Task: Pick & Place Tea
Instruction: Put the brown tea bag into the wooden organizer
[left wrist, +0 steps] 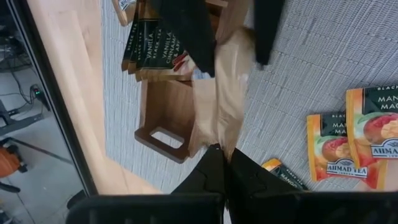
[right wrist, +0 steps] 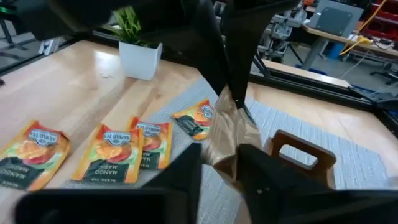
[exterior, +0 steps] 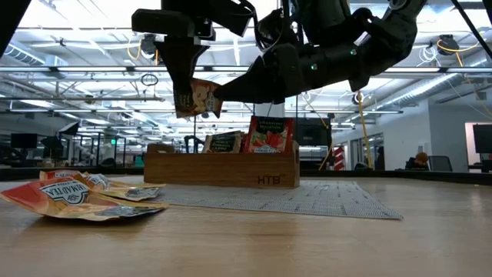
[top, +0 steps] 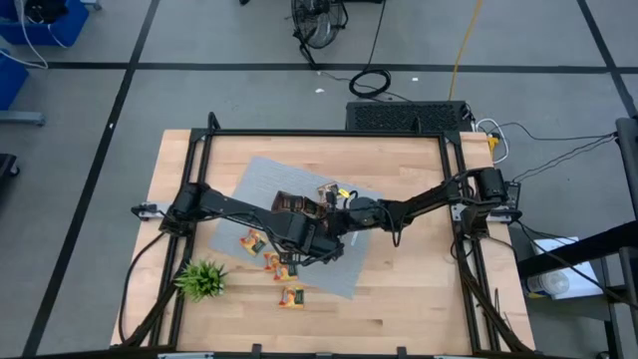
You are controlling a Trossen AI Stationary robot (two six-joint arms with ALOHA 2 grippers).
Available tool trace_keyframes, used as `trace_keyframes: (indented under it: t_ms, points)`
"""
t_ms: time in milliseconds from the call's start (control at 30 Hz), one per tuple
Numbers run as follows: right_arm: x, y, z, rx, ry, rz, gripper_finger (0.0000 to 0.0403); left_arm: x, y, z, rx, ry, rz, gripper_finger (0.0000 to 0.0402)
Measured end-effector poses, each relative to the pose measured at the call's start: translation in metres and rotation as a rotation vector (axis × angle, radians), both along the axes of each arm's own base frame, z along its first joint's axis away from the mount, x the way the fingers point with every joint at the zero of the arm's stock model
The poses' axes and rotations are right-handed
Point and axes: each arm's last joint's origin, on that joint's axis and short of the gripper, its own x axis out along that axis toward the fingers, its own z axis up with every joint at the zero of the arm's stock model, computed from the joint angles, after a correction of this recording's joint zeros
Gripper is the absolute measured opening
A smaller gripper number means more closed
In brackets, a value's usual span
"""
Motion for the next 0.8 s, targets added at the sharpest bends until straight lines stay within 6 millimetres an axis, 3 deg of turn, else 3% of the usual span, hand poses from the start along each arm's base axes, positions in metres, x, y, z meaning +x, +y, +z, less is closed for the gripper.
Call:
trace_keyframes:
  t_ms: [167, 400, 633, 800]
  points:
    - [0.0, -0.006, -0.002, -0.04, 0.025, 0.034, 0.0013, 0.0, 0.0, 0.0, -0.001, 0.007, -0.015, 0.0]
    - [-0.001, -0.007, -0.003, -0.067, 0.035, 0.018, 0.0004, -0.003, -0.002, 0.004, -0.022, -0.018, 0.033, 0.0014]
    - [-0.002, -0.008, -0.007, -0.063, 0.063, -0.001, 0.0002, -0.037, -0.022, 0.06, 0.038, -0.275, 0.047, 0.0058]
    - [-0.007, -0.003, 0.007, -0.054, -0.14, 0.016, 0.0001, -0.069, -0.043, 0.101, 0.211, -0.68, 0.011, 0.0075]
